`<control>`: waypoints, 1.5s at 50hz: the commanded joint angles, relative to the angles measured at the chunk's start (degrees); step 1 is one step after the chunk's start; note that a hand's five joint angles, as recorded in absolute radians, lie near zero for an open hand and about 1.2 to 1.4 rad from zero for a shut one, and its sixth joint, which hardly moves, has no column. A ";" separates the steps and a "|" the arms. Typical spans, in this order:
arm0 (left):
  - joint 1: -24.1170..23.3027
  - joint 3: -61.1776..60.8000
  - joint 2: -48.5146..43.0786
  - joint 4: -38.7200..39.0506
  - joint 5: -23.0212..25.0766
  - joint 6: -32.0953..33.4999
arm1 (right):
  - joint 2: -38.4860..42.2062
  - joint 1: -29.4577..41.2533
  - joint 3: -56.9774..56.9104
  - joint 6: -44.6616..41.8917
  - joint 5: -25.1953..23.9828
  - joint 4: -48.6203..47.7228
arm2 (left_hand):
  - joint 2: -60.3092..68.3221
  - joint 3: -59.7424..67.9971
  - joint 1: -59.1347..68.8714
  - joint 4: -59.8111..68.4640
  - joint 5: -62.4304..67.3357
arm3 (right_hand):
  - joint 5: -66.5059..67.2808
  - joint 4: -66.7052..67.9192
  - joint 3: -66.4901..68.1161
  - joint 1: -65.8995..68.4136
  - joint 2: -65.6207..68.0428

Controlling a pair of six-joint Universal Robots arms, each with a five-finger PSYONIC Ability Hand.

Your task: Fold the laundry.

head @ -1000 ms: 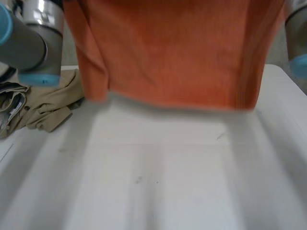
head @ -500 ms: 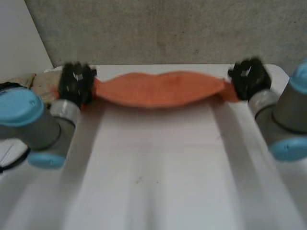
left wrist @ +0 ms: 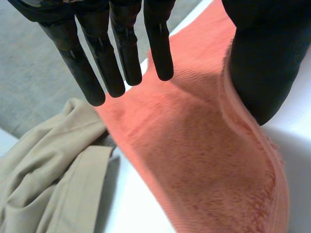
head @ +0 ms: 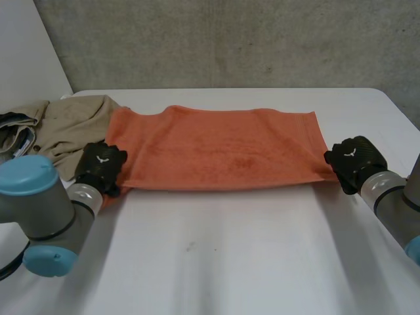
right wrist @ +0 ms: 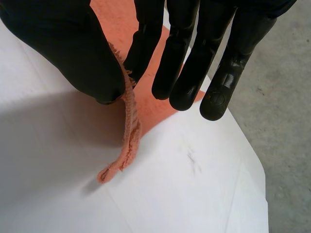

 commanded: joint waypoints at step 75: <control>-5.82 32.70 -15.71 -12.20 -6.94 7.17 | 24.35 1.62 -40.21 -17.34 9.81 6.11 | 47.07 46.88 46.66 47.27 47.87 | 13.20 11.66 12.21 23.18 12.79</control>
